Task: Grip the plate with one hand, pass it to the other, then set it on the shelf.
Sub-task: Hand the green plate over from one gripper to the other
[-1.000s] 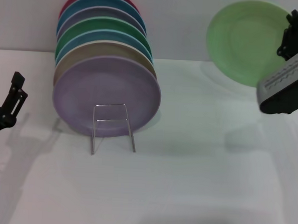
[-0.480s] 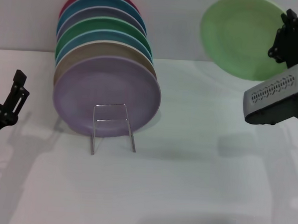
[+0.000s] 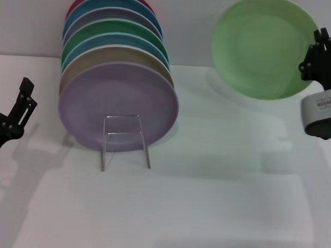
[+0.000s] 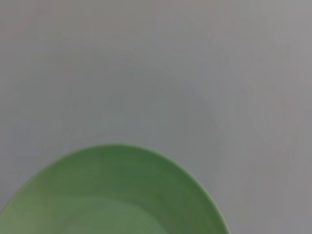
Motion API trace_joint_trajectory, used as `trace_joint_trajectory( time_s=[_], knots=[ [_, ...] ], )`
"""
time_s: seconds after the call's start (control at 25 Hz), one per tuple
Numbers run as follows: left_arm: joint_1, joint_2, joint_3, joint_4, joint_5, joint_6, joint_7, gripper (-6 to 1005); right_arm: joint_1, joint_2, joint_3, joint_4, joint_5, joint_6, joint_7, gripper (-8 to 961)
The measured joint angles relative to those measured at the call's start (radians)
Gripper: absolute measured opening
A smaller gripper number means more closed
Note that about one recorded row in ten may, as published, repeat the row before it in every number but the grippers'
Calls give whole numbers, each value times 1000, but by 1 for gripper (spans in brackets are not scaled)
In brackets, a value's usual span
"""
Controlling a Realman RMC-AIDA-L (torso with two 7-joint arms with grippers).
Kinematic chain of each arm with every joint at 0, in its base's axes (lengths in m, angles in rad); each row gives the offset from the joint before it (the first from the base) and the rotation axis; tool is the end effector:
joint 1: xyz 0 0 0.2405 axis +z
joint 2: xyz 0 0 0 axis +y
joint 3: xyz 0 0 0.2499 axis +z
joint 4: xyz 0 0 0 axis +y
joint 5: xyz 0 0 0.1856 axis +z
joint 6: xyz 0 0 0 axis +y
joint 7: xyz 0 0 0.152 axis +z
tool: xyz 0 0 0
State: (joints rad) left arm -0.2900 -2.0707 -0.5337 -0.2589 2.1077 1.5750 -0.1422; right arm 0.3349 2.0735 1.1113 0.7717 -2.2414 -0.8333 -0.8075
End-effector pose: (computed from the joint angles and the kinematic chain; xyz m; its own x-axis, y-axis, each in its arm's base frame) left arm -0.2759 0.2647 0.0103 0.5770 -0.3084 0.7562 0.7169 -0.2522 -0.6499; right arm 0.2358 0.3615 0.0160 0.9462 0.1262 -0.2978 -0.3038 0.0307 -0.9522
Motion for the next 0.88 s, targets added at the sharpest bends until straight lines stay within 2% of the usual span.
trace_joint_trajectory(
  time_s=[0.36, 0.4, 0.48, 0.6, 0.88],
  knots=[
    [7, -2, 33, 0, 0, 38, -10, 796, 7, -1, 12, -120, -117, -72, 346, 84],
    [18, -3, 67, -1, 0, 80, -11, 796, 2, -1, 12, -149, -152, -100, 415, 84],
    [21, -3, 77, -2, 0, 89, -12, 796, -1, -1, 12, -180, -192, -125, 486, 85],
    [37, -4, 132, -15, 0, 119, -12, 796, -5, -1, 3, -225, -228, -164, 578, 87],
    [54, -5, 180, -28, 0, 125, -8, 796, -10, 4, -12, -339, -291, -283, 713, 91]
  ],
)
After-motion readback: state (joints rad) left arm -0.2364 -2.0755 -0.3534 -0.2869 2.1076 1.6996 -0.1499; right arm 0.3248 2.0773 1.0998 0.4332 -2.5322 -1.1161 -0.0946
